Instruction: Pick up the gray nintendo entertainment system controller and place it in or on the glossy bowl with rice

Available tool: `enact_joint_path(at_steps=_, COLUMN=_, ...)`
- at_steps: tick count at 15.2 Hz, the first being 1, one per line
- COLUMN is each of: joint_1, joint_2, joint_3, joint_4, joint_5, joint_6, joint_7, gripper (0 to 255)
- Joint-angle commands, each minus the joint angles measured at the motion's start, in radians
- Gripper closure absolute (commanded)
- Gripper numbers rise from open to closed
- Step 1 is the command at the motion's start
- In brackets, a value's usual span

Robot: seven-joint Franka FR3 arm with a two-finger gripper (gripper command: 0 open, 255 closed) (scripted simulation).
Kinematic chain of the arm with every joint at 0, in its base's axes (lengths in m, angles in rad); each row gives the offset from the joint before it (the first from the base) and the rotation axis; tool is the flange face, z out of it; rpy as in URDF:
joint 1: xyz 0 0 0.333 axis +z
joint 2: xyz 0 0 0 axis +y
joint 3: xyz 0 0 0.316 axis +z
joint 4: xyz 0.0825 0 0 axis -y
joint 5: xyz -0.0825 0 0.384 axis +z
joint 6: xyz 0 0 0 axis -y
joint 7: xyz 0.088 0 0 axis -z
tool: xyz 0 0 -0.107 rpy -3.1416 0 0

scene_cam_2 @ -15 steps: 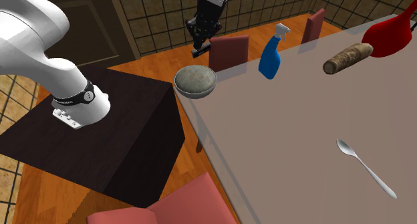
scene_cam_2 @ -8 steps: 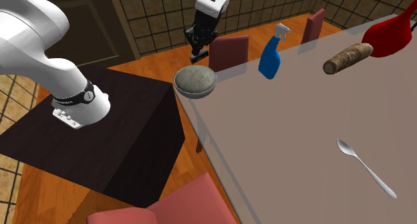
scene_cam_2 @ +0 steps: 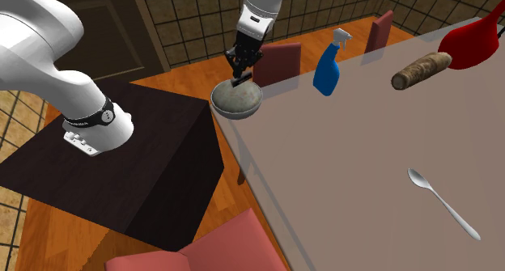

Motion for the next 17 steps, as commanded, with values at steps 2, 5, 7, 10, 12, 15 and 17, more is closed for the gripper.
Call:
enact_joint_path(at_steps=2, joint_1=0.002, joint_2=0.03, joint_3=-0.002, joint_4=-0.009, joint_5=-0.011, joint_6=0.037, joint_7=0.006, gripper=255)
enact_joint_path(at_steps=5, joint_1=0.002, joint_2=0.03, joint_3=-0.002, joint_4=-0.009, joint_5=-0.011, joint_6=0.037, joint_7=0.006, gripper=255)
enact_joint_path(at_steps=7, joint_1=0.002, joint_2=0.03, joint_3=-0.002, joint_4=-0.009, joint_5=-0.011, joint_6=0.037, joint_7=0.006, gripper=255)
enact_joint_path(at_steps=10, joint_1=0.003, joint_2=0.03, joint_3=-0.002, joint_4=-0.008, joint_5=-0.011, joint_6=0.037, joint_7=0.007, gripper=0)
enact_joint_path(at_steps=12, joint_1=0.003, joint_2=0.031, joint_3=-0.001, joint_4=-0.009, joint_5=-0.011, joint_6=0.038, joint_7=0.007, gripper=0)
enact_joint_path(at_steps=15, joint_1=0.002, joint_2=0.03, joint_3=-0.002, joint_4=-0.009, joint_5=-0.011, joint_6=0.037, joint_7=0.006, gripper=0)
enact_joint_path(at_steps=17, joint_1=-0.001, joint_2=0.013, joint_3=-0.002, joint_4=0.043, joint_5=-0.007, joint_6=-0.03, joint_7=0.002, gripper=0)
